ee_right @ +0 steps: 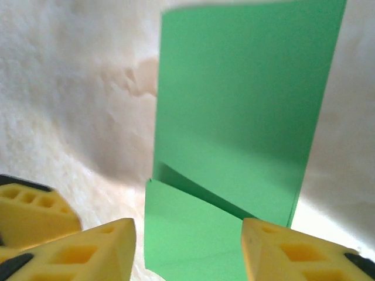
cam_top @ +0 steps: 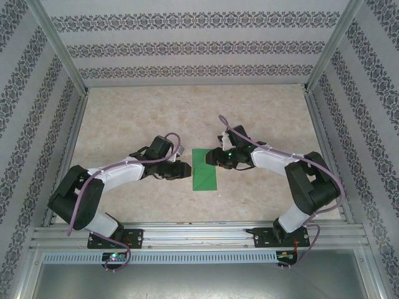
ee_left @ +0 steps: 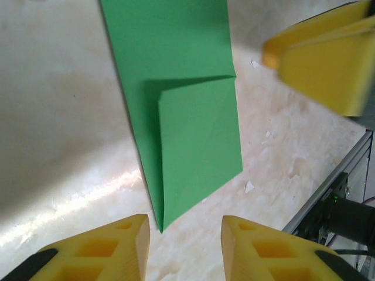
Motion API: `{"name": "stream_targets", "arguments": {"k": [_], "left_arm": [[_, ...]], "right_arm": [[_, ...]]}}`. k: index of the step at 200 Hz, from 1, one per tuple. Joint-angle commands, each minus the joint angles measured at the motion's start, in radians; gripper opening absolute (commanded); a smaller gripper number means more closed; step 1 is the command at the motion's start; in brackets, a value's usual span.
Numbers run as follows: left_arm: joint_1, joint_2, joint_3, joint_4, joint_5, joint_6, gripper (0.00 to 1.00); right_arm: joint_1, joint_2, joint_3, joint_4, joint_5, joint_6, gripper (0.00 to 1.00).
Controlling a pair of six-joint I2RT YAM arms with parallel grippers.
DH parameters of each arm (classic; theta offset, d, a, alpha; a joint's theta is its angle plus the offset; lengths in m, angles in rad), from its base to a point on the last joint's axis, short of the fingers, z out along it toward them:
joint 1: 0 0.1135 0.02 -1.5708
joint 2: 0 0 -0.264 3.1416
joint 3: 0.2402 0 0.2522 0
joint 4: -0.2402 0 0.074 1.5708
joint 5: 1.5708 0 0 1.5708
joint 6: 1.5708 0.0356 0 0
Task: Fold a paper plane with a square sheet of paper (fold left side to right side)
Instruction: Fold the triangle a second time at the center of the table, then turn over the paper at the center of the table.
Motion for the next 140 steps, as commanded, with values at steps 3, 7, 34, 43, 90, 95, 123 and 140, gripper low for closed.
{"name": "stream_targets", "arguments": {"k": [3,7,34,43,90,95,123,140], "left_arm": [[0.007,0.072,0.060,0.051,0.031,0.035,0.39],[0.007,0.085,0.067,0.053,0.035,0.037,0.39],[0.008,0.161,0.114,0.063,0.052,0.059,0.40],[0.008,0.184,0.126,0.063,0.054,0.065,0.40],[0.005,0.271,0.150,0.115,0.089,0.054,0.35],[0.006,0.274,0.151,0.121,0.092,0.052,0.33],[0.005,0.289,0.156,0.135,0.099,0.052,0.21],[0.005,0.285,0.150,0.139,0.091,0.052,0.14]], "right_arm": [[-0.034,-0.064,-0.064,0.059,0.048,0.006,0.61],[-0.038,-0.073,-0.075,0.072,0.047,0.010,0.62],[-0.054,-0.114,-0.127,0.103,0.029,0.012,0.68],[-0.058,-0.122,-0.138,0.103,0.022,0.011,0.68],[-0.064,-0.152,-0.186,0.100,-0.001,0.008,0.67],[-0.064,-0.155,-0.189,0.100,-0.005,0.006,0.67],[-0.068,-0.161,-0.203,0.100,-0.026,0.005,0.65],[-0.069,-0.161,-0.205,0.100,-0.037,0.003,0.63]]}}
